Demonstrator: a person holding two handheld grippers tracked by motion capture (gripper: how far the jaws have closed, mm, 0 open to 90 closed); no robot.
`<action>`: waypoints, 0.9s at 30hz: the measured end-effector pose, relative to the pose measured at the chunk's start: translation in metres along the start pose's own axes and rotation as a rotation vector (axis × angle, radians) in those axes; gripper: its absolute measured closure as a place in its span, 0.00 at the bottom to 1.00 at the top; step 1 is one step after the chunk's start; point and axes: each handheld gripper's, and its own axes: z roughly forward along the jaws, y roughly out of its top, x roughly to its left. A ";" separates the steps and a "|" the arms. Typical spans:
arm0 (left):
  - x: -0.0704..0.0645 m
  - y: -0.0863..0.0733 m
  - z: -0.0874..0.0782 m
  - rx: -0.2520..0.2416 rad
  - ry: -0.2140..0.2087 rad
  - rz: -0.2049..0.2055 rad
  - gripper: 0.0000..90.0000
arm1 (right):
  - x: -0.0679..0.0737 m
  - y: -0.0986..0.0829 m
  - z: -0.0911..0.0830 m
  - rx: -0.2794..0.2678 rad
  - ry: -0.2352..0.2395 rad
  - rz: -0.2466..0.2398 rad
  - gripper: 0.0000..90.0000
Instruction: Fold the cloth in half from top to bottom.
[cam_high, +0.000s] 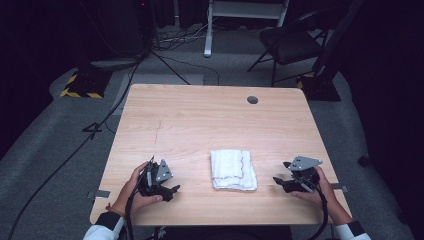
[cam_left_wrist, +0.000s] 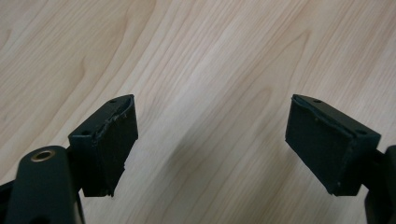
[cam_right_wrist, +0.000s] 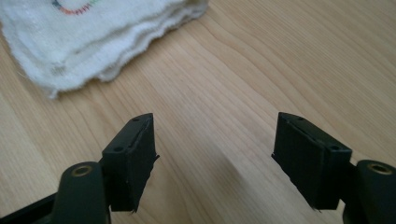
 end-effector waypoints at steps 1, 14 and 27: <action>0.001 -0.003 -0.001 -0.002 -0.002 -0.012 0.19 | -0.002 -0.003 -0.001 0.004 -0.004 0.012 0.33; 0.026 -0.039 -0.013 0.012 0.075 -0.143 0.20 | -0.030 -0.050 -0.021 0.002 -0.055 0.185 0.32; 0.044 -0.069 -0.018 -0.067 0.065 -0.347 0.19 | -0.045 -0.083 -0.031 -0.061 -0.086 0.311 0.28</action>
